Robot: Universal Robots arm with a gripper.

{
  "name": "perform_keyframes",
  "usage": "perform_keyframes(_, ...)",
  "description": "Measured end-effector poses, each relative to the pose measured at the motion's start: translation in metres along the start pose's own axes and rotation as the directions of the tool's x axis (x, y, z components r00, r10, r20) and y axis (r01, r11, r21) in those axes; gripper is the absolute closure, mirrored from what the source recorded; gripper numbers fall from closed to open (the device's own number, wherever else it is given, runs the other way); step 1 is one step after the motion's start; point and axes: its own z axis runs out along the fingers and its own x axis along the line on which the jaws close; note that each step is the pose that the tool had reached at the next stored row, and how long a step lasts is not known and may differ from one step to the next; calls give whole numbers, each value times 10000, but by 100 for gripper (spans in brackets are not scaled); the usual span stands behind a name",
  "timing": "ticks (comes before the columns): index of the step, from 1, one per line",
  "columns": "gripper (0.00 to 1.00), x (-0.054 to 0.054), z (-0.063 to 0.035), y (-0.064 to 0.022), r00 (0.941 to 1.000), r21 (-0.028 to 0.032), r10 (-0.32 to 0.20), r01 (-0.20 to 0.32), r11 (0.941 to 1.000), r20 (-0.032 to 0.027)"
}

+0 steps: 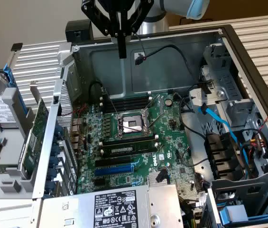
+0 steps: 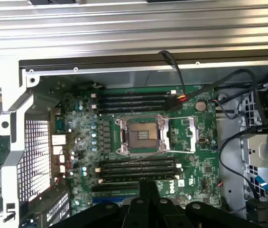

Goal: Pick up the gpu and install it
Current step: 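Reach for the gpu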

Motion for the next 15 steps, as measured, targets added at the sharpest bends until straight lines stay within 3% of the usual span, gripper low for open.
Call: perform_keyframes(15, 89, 19, -2, -2, 10000, 1, -1, 1, 10000, 4)
